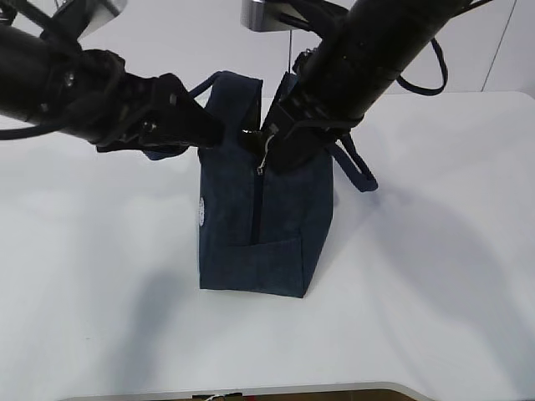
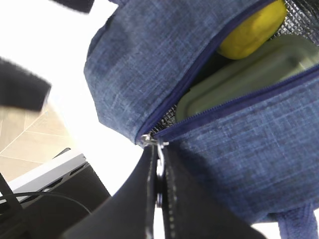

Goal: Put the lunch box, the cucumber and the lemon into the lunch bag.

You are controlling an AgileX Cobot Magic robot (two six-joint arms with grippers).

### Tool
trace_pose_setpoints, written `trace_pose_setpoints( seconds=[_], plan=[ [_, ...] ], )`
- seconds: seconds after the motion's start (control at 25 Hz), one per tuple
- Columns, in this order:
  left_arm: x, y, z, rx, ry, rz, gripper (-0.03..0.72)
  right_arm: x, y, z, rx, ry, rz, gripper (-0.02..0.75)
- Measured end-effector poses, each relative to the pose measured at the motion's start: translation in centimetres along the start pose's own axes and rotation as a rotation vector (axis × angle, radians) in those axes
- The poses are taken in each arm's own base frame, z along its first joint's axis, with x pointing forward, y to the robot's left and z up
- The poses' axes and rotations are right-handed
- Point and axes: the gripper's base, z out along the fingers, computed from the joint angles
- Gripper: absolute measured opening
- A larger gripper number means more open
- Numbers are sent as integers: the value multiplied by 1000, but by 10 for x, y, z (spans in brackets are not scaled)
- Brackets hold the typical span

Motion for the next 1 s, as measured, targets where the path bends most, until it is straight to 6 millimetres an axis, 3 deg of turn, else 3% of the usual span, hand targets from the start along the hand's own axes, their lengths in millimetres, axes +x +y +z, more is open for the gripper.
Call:
trace_pose_setpoints(
  seconds=[0.4,0.84,1.0],
  plan=[
    [42,11,7,53,-58,-57,543,0,0,0,0,0,0,5],
    [54,22,38,155,-51,-97,543,0,0,-1,1,0,-2,5],
    [56,20,39,188,-42,-73,531,-1,0,-1,1,-1,-3,5]
  ],
)
